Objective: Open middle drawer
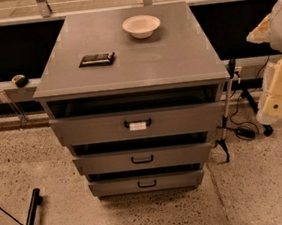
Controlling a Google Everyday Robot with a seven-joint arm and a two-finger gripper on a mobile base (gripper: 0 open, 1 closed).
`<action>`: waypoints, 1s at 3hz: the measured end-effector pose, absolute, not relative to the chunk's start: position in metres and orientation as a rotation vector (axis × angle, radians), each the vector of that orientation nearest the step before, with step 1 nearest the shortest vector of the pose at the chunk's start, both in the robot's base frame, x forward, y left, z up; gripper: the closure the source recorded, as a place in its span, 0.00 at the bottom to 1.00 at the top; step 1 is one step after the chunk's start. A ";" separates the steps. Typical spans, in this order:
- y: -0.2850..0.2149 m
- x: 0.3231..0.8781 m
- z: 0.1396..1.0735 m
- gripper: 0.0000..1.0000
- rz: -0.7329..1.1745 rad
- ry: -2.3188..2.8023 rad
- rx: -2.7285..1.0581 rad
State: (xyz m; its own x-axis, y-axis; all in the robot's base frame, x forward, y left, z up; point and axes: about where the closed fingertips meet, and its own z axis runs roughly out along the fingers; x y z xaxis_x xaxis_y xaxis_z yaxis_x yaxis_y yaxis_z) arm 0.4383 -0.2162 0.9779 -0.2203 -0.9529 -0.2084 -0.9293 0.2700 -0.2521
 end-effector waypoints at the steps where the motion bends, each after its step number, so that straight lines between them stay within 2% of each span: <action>1: -0.216 0.438 0.978 0.00 -0.104 2.227 -1.721; 2: -0.215 0.440 0.958 0.00 -0.051 2.176 -1.695; 3: -0.223 0.437 0.899 0.00 0.107 2.086 -1.634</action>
Offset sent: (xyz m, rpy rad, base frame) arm 0.0094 0.0007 -0.1164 0.3788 -0.1265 0.0955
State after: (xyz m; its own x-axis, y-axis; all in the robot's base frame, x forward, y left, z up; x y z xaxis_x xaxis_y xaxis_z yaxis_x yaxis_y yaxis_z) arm 0.4367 -0.2232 0.8985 -0.1675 -0.8934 -0.4168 -0.9314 0.2821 -0.2302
